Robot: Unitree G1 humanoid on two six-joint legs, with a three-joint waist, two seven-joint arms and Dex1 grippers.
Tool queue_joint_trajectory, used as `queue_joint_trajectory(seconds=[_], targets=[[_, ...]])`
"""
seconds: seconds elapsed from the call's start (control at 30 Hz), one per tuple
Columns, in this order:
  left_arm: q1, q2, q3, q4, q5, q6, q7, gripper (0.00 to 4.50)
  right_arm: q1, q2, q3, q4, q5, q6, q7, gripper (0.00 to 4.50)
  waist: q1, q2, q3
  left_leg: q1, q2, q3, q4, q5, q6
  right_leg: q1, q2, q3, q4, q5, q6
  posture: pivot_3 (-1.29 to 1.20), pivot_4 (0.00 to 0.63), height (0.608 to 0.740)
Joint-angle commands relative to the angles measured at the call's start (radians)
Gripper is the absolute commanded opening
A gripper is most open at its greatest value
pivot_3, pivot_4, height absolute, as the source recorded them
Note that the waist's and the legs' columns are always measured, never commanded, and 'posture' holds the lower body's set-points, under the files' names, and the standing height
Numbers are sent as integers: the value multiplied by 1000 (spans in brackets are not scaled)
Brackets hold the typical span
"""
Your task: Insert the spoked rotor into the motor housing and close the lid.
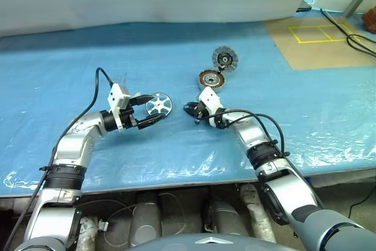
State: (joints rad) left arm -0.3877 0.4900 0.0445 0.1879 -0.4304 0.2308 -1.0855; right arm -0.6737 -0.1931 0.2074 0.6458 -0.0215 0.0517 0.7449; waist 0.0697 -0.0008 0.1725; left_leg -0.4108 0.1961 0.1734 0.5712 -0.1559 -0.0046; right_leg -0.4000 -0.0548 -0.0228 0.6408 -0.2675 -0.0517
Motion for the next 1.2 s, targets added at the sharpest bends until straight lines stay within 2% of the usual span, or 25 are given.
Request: queue_joint_trajectory(seconds=[0.03,0.27,0.5,0.77,0.9,1.2], targets=[[6,5,11,-38,-9,-3,3,4500,43,-36,19,-65,-7,30,47,542,1,0,0,0,0,0,0,0,0,0,0,0,0,0,0,0,150,740],[31,13,15,-60,-15,9,1,4500,173,-174,-45,-231,32,114,76,542,10,0,0,1,-1,0,-1,0,0,2,0,0,-2,0,0,0,150,740],[21,12,6,-53,-13,18,-8,4500,289,-274,-121,-360,67,186,49,542,14,0,0,12,-2,1,-8,-1,1,12,-1,1,-9,0,1,0,150,740],[-20,3,-10,-13,-4,12,-22,4500,337,-293,-131,-397,46,177,-15,542,14,0,0,11,-3,1,-11,0,0,13,0,1,-18,0,1,0,150,740],[-23,0,-14,-15,-8,22,-23,4500,312,-287,-150,-342,34,161,-95,542,14,0,0,11,-3,1,-11,0,0,13,-1,1,-17,0,1,0,150,740],[-18,2,-17,-33,-9,33,-21,4500,321,-309,-151,-361,75,172,-45,542,15,0,0,12,-4,1,-11,0,0,14,-1,1,-18,0,1,0,150,740]])
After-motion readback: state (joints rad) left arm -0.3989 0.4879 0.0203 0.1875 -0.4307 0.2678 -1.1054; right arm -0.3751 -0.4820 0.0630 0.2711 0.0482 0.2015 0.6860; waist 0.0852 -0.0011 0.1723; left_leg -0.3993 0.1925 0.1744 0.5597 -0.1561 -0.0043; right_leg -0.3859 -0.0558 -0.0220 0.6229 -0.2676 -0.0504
